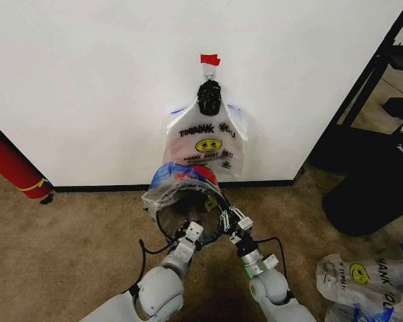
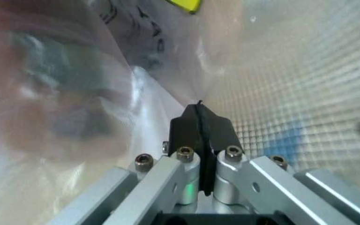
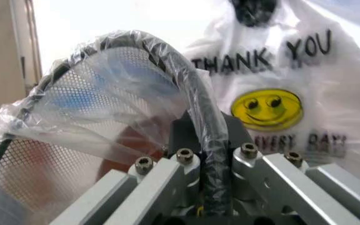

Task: Pick up the garbage bag from the wall and place it over the trash bin.

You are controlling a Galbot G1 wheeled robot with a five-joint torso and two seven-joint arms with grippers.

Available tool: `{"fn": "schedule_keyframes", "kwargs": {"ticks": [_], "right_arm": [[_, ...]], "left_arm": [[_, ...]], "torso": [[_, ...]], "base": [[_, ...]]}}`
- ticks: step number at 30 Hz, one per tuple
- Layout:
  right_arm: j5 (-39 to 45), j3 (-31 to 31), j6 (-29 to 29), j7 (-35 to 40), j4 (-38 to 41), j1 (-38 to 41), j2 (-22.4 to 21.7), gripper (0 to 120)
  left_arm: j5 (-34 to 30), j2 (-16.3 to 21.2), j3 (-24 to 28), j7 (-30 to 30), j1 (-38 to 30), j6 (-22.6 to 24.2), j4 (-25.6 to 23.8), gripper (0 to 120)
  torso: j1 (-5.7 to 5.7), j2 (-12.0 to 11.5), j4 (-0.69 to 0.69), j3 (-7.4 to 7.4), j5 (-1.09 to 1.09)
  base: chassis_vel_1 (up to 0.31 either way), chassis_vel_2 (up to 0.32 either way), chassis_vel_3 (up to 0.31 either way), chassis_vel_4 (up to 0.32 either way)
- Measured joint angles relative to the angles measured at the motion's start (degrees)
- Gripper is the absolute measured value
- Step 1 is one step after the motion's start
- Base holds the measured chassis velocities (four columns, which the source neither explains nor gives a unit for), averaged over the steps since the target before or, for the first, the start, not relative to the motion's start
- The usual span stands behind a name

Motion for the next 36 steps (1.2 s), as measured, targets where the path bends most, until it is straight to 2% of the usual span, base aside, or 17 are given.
{"fn": "schedule_keyframes", "kwargs": {"ticks": [8, 18, 23, 30, 36], "right_arm": [[0.9, -0.3, 0.0, -0.9, 1.8, -0.8, -1.3, 0], [1.6, -0.5, 0.4, -1.8, 1.8, -0.9, -1.8, 0], [1.7, -1.4, 0.9, -2.7, 1.4, -1.4, -1.6, 0], [1.7, -1.6, 1.1, -3.0, 1.8, -2.5, -1.6, 0], [2.9, -1.5, 0.9, -2.9, 1.5, -3.2, -1.7, 0]], "left_arm": [[1.2, -1.1, 0.5, -0.8, -4.4, -0.2, 7.3, 0], [2.2, -2.3, 0.5, -1.2, -7.5, -1.2, 12.3, 0], [2.3, -5.8, 1.5, -2.5, -10.4, -1.3, 17.7, 0], [2.3, -6.7, 0.7, -2.9, -12.3, -3.3, 20.0, 0], [1.6, -5.8, -1.5, -2.5, -12.6, -4.7, 18.6, 0]], "torso": [[0.00, 0.0, -0.01, 0.00, 0.00], [0.00, 0.0, 0.00, 0.00, 0.01], [0.00, 0.0, -0.01, 0.00, 0.00], [0.00, 0.0, 0.00, 0.00, 0.01], [0.00, 0.0, 0.00, 0.00, 0.00]], "base": [[0.000, 0.000, 0.000, 0.000], [0.000, 0.000, 0.000, 0.000], [0.000, 0.000, 0.000, 0.000], [0.000, 0.000, 0.000, 0.000], [0.000, 0.000, 0.000, 0.000]]}}
